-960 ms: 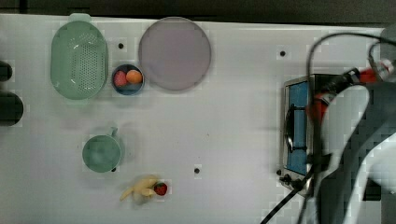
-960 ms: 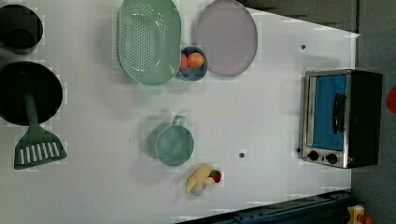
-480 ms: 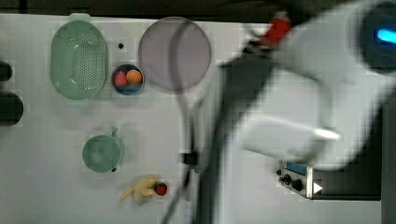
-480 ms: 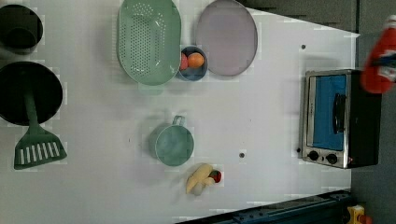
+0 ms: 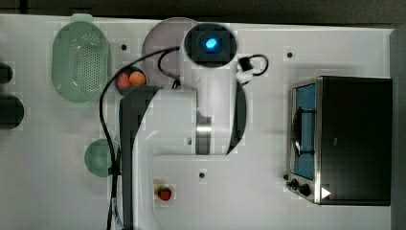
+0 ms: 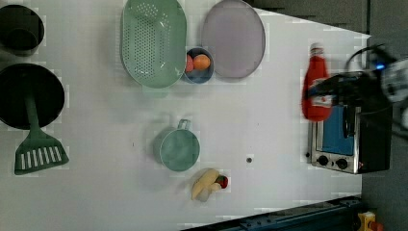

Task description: Pick Ketchup from oven and place it on table.

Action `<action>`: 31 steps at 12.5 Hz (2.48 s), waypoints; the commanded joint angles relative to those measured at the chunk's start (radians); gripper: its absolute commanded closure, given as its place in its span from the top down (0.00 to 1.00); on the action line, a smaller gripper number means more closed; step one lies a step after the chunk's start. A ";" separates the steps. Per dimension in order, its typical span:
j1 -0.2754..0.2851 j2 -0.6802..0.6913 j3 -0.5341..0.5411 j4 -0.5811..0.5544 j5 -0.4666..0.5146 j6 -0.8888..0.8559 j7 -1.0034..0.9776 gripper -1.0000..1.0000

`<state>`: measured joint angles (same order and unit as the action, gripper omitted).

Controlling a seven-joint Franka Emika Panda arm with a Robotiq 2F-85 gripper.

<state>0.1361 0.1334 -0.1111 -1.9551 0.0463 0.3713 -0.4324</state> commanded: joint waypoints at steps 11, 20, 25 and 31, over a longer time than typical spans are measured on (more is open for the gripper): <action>-0.031 0.137 -0.040 -0.415 0.006 0.636 0.086 0.64; -0.031 -0.019 -0.069 -0.318 0.007 0.524 0.286 1.00; -0.033 -0.176 -0.081 0.007 -0.001 0.054 0.396 1.00; -0.034 -0.177 -0.095 0.336 -0.066 -0.394 0.434 1.00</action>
<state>0.1181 -0.0850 -0.1980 -1.6133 -0.0245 0.0119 -0.0561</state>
